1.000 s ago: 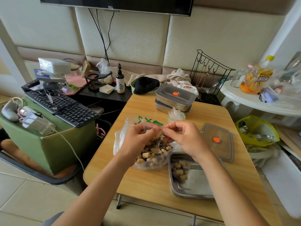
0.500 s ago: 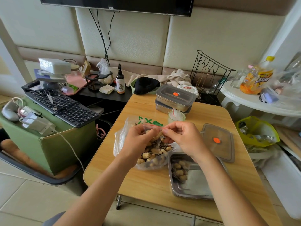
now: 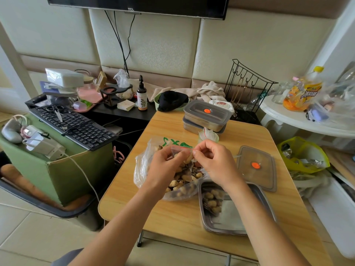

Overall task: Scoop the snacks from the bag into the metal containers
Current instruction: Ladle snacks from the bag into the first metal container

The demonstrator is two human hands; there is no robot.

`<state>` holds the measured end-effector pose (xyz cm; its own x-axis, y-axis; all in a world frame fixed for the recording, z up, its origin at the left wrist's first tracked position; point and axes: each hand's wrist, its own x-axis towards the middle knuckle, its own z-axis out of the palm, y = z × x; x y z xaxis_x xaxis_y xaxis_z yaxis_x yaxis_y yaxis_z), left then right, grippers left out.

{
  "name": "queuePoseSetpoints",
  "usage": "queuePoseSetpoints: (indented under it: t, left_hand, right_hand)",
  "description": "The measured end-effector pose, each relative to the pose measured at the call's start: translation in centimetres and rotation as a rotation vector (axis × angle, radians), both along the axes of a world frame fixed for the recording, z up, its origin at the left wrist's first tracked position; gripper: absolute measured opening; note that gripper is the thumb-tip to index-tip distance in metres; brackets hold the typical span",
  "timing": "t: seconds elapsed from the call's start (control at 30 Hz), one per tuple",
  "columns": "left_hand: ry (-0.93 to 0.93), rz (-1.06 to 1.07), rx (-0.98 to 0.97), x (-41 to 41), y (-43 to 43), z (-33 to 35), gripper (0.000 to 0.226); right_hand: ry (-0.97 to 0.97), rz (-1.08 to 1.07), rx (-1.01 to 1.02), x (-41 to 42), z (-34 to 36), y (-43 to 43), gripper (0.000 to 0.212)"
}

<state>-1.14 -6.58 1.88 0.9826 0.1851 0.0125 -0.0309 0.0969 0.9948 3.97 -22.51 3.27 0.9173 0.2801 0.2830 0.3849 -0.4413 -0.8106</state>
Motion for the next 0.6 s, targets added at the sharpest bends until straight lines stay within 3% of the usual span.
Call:
queuePoseSetpoints:
  t: [0.6]
  left_hand:
    - [0.003,0.028,0.029,0.00,-0.20,-0.17,0.011]
  right_hand:
    - [0.029,0.027,0.007,0.03,-0.25,0.20,0.009]
